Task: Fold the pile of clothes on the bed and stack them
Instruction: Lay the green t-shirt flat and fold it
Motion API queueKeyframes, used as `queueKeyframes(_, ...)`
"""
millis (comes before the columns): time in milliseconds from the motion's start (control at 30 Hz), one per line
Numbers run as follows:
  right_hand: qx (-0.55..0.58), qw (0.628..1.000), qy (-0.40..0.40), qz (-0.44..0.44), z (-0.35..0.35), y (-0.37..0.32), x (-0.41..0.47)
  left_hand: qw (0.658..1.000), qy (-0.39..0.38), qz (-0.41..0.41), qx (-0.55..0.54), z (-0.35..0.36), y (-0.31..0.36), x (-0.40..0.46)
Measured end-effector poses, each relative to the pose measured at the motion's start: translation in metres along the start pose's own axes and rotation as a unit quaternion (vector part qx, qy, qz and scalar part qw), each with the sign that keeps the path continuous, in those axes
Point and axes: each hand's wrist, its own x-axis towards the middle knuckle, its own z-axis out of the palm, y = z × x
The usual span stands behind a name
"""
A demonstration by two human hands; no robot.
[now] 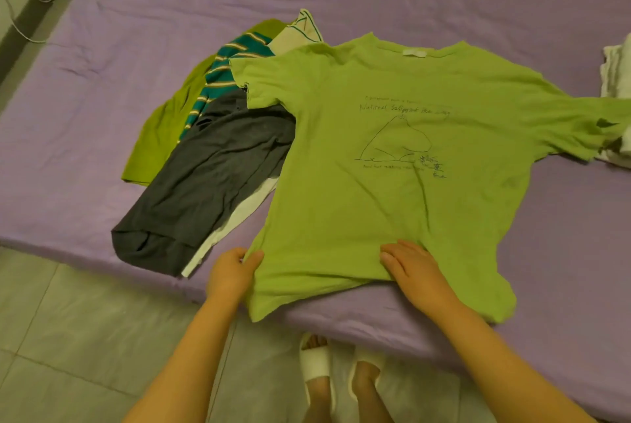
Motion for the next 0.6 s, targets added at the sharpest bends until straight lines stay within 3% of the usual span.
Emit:
queueKeyframes(67,-0.019,1.0,0.023,0.0,-0.002,0.009,-0.008,0.987,0.053,0.032,0.146,0.004,0.002,0.007)
queueKeyframes(167,0.003,0.994,0.107,0.031,-0.009,0.026,-0.025,0.943,0.106,0.212,0.234,0.039,0.024,0.004)
queueKeyframes(233,0.007,0.977,0.19,0.098,-0.009,0.041,-0.039,0.907,0.034,0.342,0.245,0.074,0.043,-0.009)
queueKeyframes(300,0.041,0.95,0.239,0.196,-0.007,0.056,-0.052,0.871,-0.051,0.407,0.271,0.111,0.056,-0.023)
queueKeyframes(367,0.149,0.913,0.236,0.297,-0.004,0.07,-0.06,0.859,-0.095,0.412,0.29,0.139,0.064,-0.033)
queueKeyframes(433,0.244,0.88,0.223,0.341,-0.002,0.08,-0.065,0.854,-0.086,0.416,0.3,0.154,0.067,-0.039)
queueKeyframes(500,0.267,0.878,0.231,0.322,-0.001,0.085,-0.071,0.878,-0.004,0.393,0.275,0.147,0.065,-0.044)
queueKeyframes(600,0.259,0.878,0.283,0.287,-0.002,0.084,-0.078,0.944,0.151,0.234,0.18,0.115,0.052,-0.036)
